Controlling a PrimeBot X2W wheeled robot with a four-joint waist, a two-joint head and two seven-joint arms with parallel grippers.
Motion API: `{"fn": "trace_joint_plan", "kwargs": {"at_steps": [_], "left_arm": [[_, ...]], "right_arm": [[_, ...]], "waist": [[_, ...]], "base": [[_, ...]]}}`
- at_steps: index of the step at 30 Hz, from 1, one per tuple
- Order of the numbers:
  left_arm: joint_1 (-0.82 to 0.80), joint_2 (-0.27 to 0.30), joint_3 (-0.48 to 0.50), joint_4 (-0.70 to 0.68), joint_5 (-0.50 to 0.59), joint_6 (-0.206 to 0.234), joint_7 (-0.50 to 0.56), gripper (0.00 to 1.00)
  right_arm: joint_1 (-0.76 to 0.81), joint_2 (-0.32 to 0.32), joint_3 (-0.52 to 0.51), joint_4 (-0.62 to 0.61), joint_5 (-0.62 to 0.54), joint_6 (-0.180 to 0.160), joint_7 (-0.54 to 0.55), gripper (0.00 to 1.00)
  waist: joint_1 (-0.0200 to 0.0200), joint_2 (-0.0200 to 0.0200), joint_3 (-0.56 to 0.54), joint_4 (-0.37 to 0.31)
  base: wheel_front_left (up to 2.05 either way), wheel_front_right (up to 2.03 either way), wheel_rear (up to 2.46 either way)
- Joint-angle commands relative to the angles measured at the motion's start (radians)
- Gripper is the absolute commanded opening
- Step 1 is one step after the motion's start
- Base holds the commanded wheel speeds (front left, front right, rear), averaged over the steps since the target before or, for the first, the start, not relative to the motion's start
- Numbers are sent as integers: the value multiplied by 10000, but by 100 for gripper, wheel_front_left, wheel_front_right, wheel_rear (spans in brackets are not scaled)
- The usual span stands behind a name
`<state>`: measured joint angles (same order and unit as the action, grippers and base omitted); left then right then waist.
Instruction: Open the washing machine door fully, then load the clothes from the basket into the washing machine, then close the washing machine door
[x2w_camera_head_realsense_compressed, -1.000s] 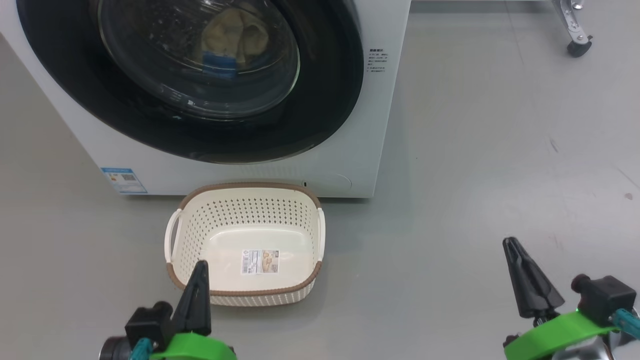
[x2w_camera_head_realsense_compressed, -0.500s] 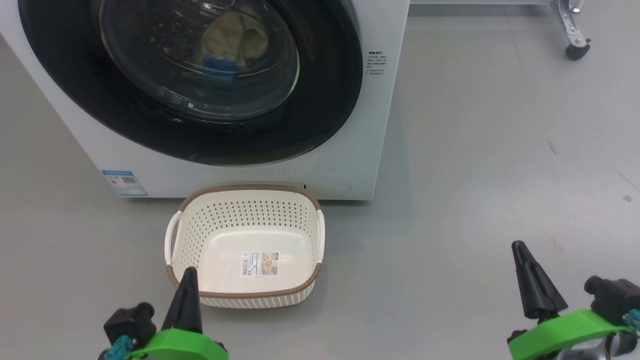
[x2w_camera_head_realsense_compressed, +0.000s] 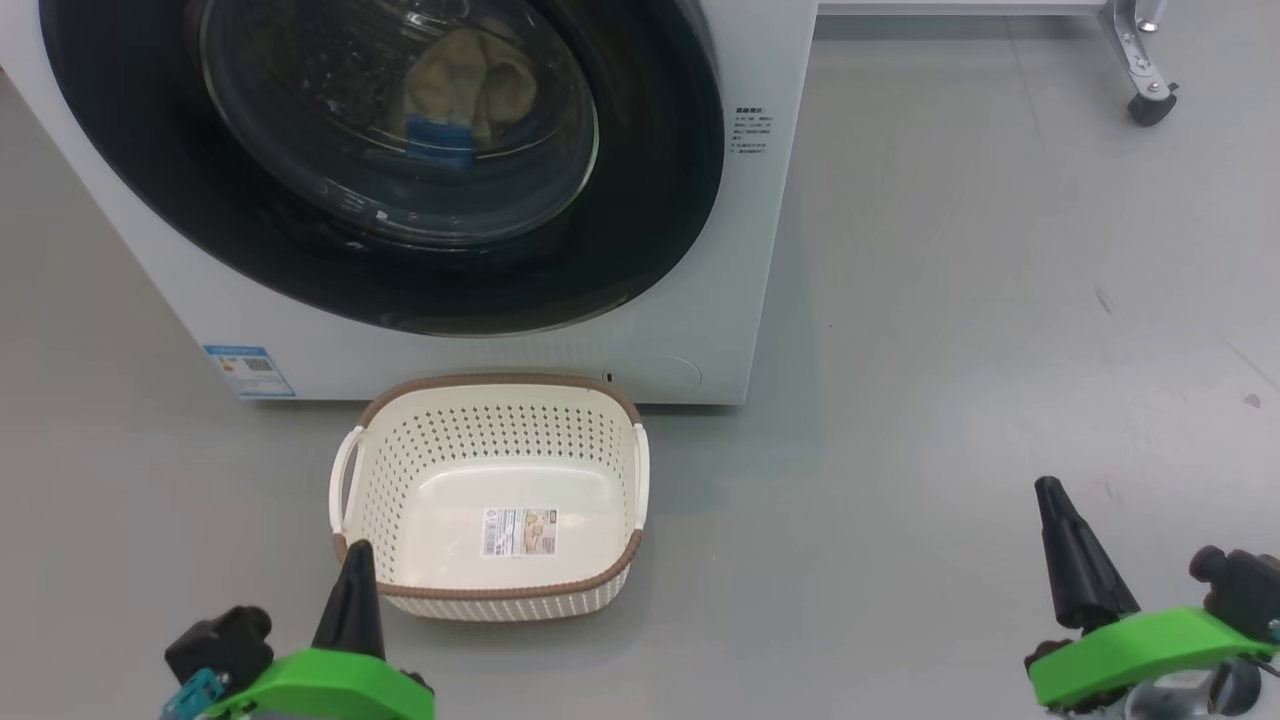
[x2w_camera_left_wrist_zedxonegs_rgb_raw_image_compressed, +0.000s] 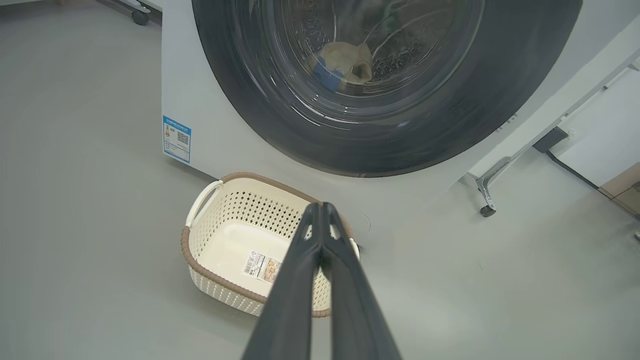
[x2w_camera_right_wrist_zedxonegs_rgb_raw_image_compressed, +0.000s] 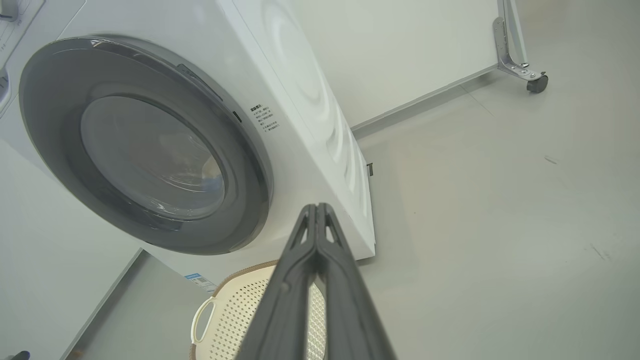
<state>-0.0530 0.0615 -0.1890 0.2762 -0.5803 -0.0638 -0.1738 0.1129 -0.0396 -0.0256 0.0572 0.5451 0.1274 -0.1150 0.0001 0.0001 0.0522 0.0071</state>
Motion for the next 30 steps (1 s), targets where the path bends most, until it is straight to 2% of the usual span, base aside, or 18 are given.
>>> {"fn": "trace_joint_plan", "kwargs": {"at_steps": [1, 30], "left_arm": [[-394, 40, 256, -309, -261, -83, 79, 0], [-438, 21, 1053, -311, -3297, -259, 889, 0]], "right_arm": [[-461, -227, 16, -222, 318, 10, 35, 0], [-969, -330, -59, 395, 3576, 17, 553, 0]], "waist": [[0, -1, -7, -1], [0, -1, -152, -22]], "base": [[0, 0, 0], [0, 0, 0]]}}
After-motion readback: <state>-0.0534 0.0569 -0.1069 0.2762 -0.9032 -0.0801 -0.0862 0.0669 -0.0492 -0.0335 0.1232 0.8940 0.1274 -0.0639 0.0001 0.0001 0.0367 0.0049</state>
